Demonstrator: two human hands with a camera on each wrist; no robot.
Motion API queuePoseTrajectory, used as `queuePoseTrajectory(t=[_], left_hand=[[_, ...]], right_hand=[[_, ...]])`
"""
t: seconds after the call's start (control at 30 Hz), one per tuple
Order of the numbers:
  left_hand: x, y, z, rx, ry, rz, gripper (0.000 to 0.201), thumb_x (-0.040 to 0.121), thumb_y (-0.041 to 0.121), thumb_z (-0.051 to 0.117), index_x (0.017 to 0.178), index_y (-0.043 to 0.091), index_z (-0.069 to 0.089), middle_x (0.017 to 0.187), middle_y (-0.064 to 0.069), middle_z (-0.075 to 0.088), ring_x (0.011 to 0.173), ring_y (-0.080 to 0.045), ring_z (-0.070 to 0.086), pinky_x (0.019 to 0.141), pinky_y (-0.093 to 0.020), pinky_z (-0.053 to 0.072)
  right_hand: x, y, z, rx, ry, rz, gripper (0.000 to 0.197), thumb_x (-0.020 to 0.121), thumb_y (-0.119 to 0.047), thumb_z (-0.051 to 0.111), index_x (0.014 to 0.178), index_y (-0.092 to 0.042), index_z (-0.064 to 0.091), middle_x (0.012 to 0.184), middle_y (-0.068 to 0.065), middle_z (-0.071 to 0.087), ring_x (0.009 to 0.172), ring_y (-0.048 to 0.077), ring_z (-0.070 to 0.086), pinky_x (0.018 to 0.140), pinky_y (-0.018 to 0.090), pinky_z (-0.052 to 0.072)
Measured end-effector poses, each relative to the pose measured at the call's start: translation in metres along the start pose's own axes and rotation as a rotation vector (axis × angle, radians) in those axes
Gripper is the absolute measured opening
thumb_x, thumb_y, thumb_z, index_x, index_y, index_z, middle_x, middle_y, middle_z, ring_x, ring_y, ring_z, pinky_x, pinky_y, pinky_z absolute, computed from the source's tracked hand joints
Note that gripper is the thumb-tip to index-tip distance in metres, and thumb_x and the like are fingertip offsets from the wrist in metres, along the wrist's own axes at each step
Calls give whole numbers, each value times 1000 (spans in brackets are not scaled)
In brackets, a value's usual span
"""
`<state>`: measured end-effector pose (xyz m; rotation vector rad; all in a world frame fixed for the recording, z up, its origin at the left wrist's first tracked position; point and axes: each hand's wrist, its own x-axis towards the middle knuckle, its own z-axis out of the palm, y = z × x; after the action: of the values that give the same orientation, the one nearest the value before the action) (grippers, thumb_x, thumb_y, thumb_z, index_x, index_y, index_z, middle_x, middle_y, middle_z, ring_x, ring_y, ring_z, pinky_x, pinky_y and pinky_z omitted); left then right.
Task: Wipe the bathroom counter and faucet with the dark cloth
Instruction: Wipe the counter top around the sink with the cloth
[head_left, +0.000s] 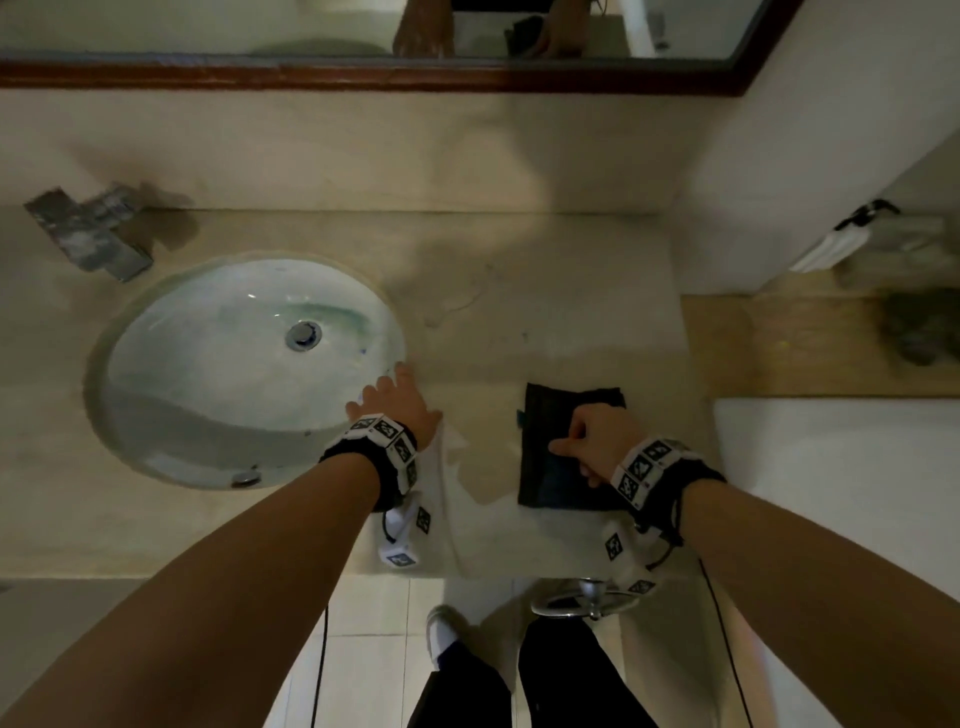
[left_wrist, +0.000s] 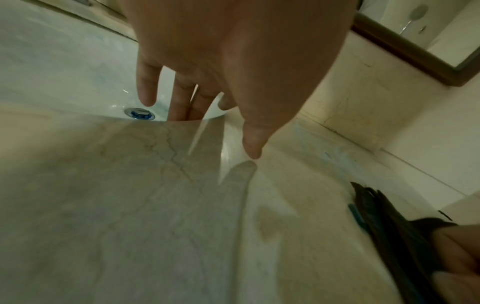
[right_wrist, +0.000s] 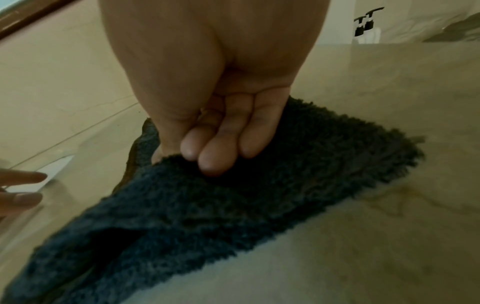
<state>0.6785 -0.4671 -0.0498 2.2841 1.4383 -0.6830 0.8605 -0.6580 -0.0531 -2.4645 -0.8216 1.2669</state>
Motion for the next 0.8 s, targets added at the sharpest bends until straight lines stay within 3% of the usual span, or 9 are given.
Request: queuePoseTrajectory(t=[0.13,0.43,0.6,0.8], left_hand=[[9,3,-1,12,-2,-23,88,90,61,46,154,21,1,152,-11,28,135,-35,33,108,-52,27],[24,5,-3,3,22,-7,96,83,61,58,153,27,1,144,-10,37,126,-33,43,100,-48,39],[29,4,-3,0,29,-15,96,81,62,61,152,31,4,139,-10,42,121,-33,47,96,-48,41],[32,6,0,-13,31,-32,96,80,59,64,152,32,6,137,-11,43,120,-35,47,96,-50,41]], right_hand=[[4,-1,-5,-10,-37,-17,31,85,-40,71,83,-14,55,59,6,70,47,21,66,50,32,56],[58,-30,-38,51,60,-33,32,85,-39,71,80,-10,60,61,7,69,45,19,65,40,22,46],[102,-61,-57,173,123,-30,32,83,-37,74,81,-8,61,60,10,69,45,27,66,39,27,50],[143,-92,-71,250,99,-27,30,83,-33,76,80,-10,57,59,11,67,39,21,61,37,28,51]])
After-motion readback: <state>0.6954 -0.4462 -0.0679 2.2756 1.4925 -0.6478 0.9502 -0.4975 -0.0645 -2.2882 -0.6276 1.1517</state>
